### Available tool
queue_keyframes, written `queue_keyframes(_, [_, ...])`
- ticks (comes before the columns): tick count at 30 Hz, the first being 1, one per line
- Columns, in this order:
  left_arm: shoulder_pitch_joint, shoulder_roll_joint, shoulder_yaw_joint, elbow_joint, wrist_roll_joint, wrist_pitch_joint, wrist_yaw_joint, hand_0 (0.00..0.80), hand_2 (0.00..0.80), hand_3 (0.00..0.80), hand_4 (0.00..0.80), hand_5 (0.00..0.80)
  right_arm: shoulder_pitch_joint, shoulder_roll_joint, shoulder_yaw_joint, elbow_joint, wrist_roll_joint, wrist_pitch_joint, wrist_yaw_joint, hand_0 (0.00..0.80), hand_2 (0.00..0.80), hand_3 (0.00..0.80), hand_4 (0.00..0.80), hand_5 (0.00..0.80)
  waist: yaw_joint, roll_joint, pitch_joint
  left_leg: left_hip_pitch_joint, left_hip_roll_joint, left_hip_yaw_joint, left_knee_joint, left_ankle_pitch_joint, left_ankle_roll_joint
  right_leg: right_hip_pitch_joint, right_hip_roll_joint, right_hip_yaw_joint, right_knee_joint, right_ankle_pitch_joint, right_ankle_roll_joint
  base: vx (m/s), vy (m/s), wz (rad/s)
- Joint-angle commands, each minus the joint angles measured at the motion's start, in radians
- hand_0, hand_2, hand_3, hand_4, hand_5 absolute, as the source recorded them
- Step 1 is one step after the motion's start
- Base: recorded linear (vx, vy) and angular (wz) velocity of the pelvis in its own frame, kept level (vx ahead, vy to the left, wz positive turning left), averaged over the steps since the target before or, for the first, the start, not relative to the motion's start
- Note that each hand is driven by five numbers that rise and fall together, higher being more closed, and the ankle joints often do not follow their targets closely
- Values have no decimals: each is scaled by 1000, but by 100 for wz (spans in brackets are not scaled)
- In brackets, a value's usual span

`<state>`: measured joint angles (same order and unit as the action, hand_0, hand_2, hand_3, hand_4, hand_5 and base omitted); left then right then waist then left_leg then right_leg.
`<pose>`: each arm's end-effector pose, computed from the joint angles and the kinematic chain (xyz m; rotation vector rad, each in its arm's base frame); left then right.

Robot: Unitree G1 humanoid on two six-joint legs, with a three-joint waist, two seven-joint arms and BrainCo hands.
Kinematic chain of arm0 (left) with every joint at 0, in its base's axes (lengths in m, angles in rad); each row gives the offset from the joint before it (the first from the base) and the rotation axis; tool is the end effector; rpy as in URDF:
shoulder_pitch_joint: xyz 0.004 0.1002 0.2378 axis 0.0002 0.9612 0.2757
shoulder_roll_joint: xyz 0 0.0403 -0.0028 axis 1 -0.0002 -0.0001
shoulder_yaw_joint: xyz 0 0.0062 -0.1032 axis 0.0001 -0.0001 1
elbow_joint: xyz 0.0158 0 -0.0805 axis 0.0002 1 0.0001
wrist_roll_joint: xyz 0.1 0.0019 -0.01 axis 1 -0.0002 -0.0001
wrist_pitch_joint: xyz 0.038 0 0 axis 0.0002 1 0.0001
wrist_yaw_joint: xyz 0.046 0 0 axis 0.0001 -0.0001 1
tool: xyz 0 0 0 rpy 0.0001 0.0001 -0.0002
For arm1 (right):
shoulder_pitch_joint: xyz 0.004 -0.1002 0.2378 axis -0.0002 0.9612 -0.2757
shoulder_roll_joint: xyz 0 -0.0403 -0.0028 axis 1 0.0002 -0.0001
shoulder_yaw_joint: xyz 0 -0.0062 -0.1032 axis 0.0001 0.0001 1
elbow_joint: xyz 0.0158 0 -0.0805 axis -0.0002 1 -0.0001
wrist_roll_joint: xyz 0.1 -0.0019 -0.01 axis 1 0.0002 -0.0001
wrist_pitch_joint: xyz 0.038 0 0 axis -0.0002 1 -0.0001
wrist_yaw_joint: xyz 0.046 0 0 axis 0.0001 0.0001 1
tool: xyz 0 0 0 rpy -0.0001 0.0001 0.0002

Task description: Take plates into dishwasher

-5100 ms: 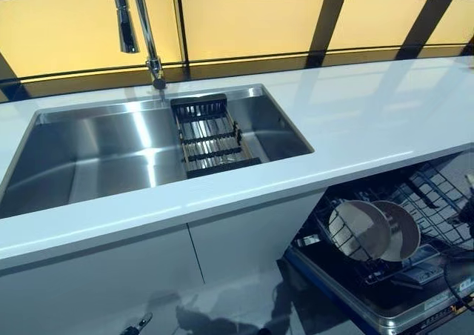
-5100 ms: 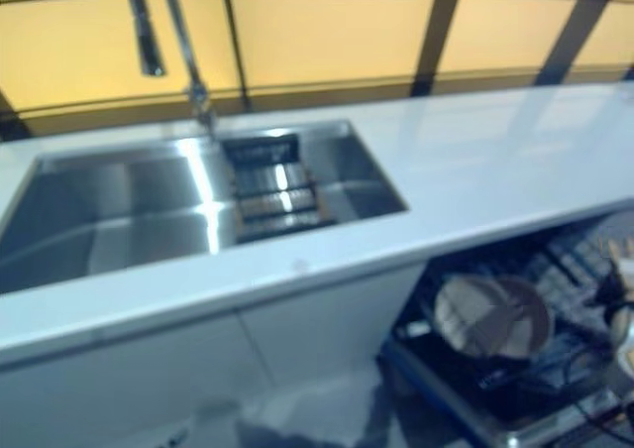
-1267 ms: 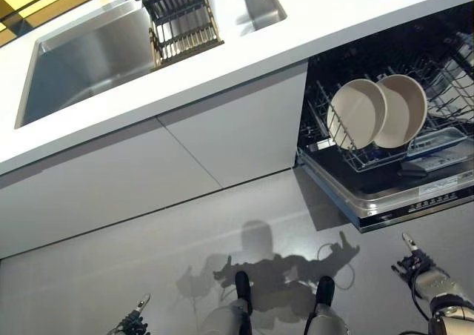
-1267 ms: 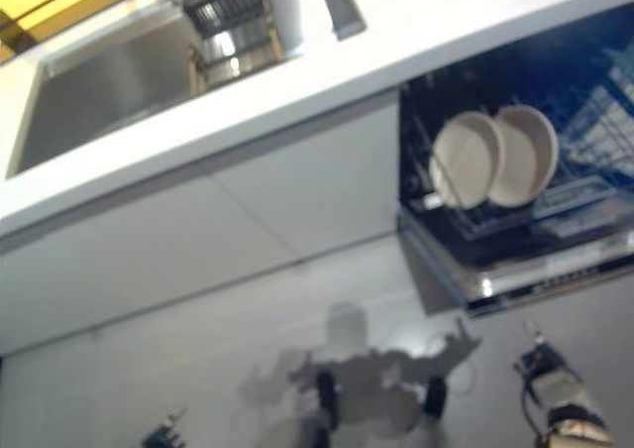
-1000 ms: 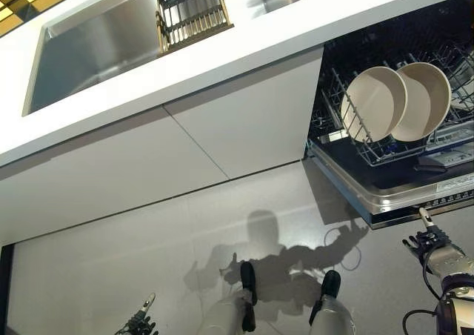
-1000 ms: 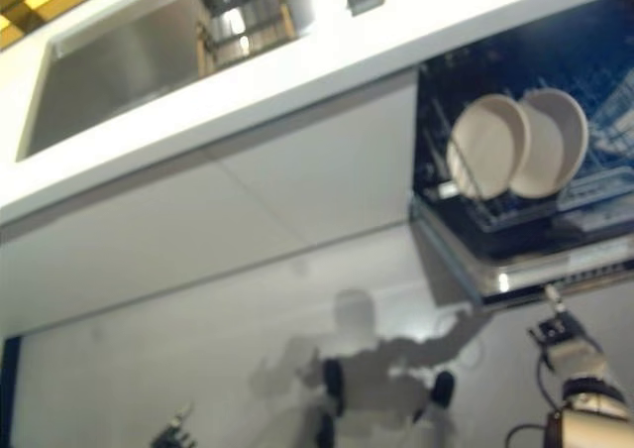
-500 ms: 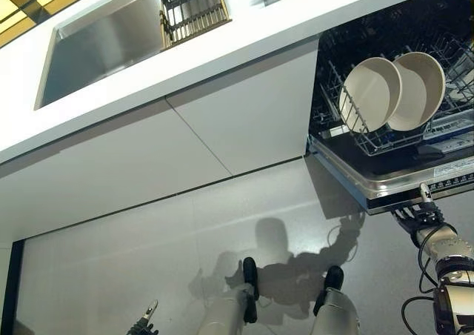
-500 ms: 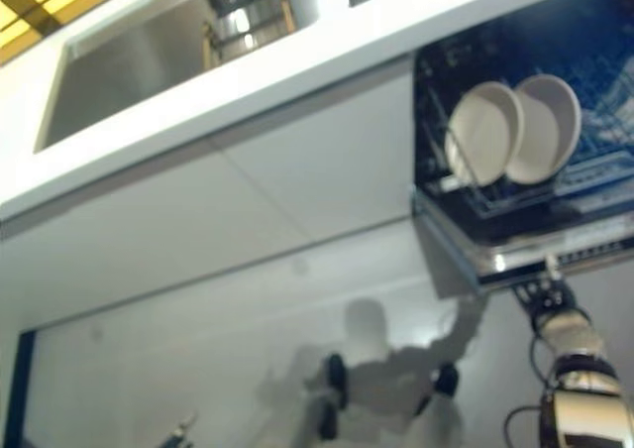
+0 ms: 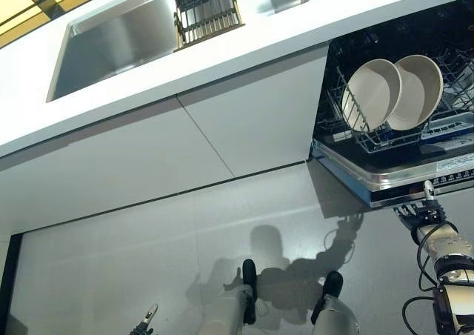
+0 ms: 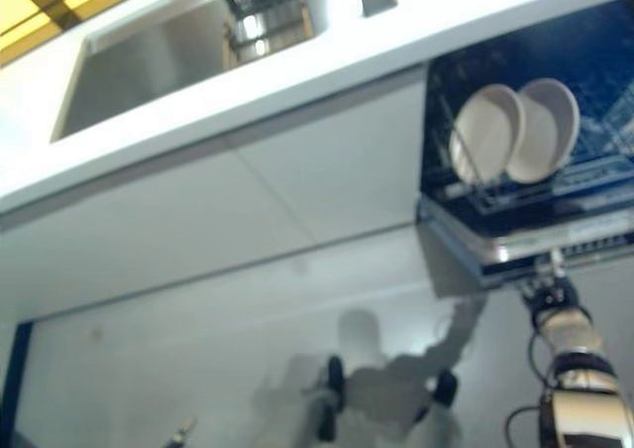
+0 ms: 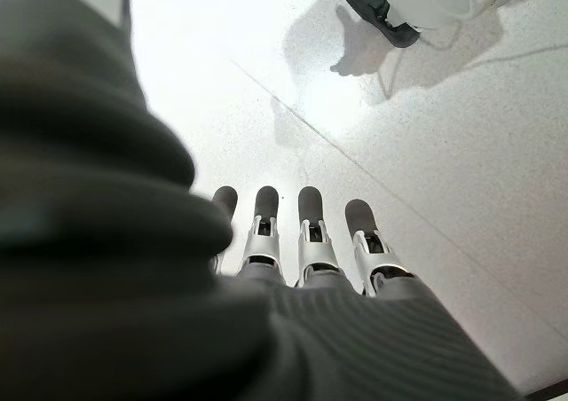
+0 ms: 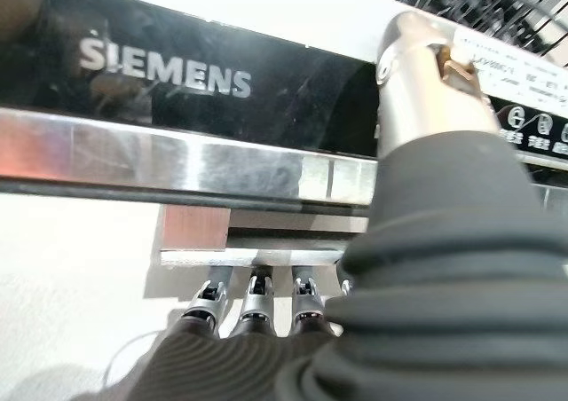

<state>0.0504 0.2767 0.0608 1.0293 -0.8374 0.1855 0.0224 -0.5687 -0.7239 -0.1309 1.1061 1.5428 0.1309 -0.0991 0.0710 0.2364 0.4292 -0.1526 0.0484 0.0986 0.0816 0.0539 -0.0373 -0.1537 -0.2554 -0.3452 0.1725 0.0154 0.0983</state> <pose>0.0825 0.2444 -0.1027 -0.5880 1.0809 0.6033 0.2544 -0.3569 0.0754 1.0563 0.1396 -0.7024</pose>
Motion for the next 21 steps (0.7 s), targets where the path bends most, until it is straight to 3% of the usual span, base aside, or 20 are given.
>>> queue_keyframes(1, [21, 105, -58, -65, 51, 21, 21, 0, 0, 0, 0, 0, -506, 16, 54, -239, 120, -73, 189, 0, 0, 0, 0, 0, 120, -38, -68, -23, -41, -24, 108, -108, 37, 54, 27, -34, 116, -184, -87, 71, -26, 0])
queue_keyframes(15, [54, 139, -54, -143, 84, 52, 14, 0, 0, 0, 0, 0, -498, -7, 53, -287, 122, -120, 201, 0, 0, 0, 0, 0, 147, -75, -106, 28, -38, -41, 8, -80, 26, 128, 56, -64, 6, -150, -68, 37, -19, 8])
queue_keyframes(21, [64, 136, -68, -158, 69, 42, 17, 0, 0, 0, 0, 0, -478, -8, 51, -275, 95, -103, 167, 0, 0, 0, 0, 0, 147, -82, -116, 35, -33, -36, -5, -77, 25, 144, 66, -64, -21, -139, -64, -8, -13, 15])
